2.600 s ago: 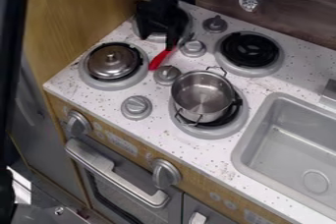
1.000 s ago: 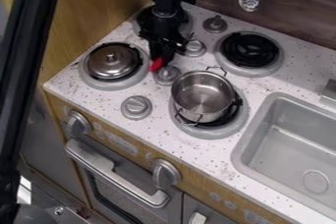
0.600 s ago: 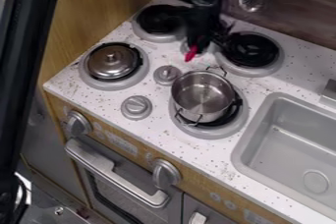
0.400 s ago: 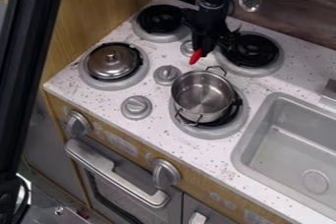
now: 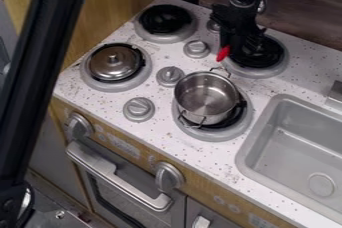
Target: Put the red fork to the upper right burner
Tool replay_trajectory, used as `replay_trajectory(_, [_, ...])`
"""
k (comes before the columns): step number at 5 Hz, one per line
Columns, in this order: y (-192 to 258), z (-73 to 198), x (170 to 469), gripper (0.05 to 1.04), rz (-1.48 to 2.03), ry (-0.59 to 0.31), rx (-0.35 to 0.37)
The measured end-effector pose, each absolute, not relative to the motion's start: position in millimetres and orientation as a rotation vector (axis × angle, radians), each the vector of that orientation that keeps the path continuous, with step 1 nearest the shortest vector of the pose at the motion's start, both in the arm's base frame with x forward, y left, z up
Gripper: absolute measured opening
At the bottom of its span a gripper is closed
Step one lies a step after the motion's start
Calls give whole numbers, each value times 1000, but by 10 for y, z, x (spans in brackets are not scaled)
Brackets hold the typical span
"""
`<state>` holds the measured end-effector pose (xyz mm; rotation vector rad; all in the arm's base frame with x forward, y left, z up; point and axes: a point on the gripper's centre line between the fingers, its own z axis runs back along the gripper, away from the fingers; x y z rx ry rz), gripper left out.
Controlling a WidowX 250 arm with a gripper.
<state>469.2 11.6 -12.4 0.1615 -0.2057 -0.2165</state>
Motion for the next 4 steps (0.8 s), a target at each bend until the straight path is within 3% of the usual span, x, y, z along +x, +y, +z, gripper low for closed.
replay_trajectory(1, [35, -22, 4783, 155, -223, -223, 179])
replay_trajectory(4, [-159, -461, 4813, 154, -20, -87, 141])
